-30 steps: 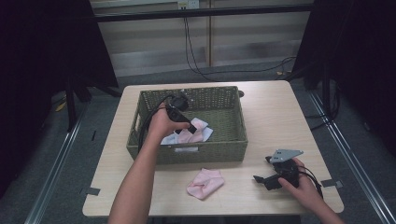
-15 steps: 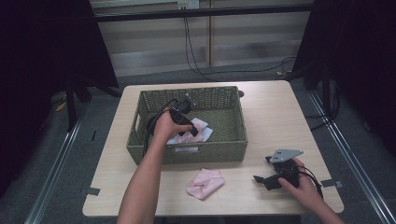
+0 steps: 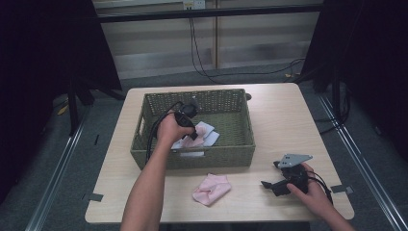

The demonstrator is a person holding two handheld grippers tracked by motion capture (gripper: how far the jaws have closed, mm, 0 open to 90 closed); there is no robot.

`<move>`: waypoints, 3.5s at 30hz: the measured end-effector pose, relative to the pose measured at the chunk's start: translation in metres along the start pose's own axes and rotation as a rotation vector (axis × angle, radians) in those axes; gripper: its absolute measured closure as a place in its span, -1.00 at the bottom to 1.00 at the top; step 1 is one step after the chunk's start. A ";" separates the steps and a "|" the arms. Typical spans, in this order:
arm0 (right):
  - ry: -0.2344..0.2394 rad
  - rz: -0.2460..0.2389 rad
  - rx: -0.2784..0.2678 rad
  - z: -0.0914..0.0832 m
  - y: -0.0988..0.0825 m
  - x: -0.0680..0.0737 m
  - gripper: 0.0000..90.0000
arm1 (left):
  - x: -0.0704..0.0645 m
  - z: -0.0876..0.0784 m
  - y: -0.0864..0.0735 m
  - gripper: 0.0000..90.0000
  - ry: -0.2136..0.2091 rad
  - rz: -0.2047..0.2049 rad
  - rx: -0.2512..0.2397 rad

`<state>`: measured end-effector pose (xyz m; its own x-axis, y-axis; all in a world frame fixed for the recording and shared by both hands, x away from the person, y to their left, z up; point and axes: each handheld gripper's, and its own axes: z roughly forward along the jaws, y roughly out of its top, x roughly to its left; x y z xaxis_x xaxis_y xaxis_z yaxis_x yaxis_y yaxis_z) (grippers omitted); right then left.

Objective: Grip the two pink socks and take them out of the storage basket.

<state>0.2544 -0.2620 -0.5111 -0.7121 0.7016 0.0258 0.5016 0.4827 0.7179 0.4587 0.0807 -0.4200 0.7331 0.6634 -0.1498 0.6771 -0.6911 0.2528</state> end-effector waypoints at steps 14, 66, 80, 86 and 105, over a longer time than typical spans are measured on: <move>0.000 0.001 -0.001 0.000 0.000 0.000 -0.80 | -0.004 -0.045 -0.001 0.64 -0.037 -0.016 -0.046; 0.000 -0.002 -0.001 0.000 0.000 0.000 -0.80 | -0.014 -0.113 -0.023 0.64 -0.107 -0.034 -0.035; 0.000 0.002 0.000 0.000 0.000 0.000 -0.80 | -0.025 -0.123 -0.036 0.64 -0.118 0.004 -0.042; -0.001 -0.002 -0.001 0.000 0.000 0.000 -0.80 | -0.029 -0.124 -0.043 0.63 -0.116 0.015 -0.047; -0.001 0.001 0.000 0.000 0.000 0.000 -0.80 | -0.051 -0.125 -0.067 0.63 -0.136 0.067 -0.080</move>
<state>0.2544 -0.2619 -0.5110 -0.7114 0.7024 0.0262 0.5024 0.4822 0.7177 0.3675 0.1290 -0.3100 0.7822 0.5678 -0.2565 0.6229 -0.7041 0.3409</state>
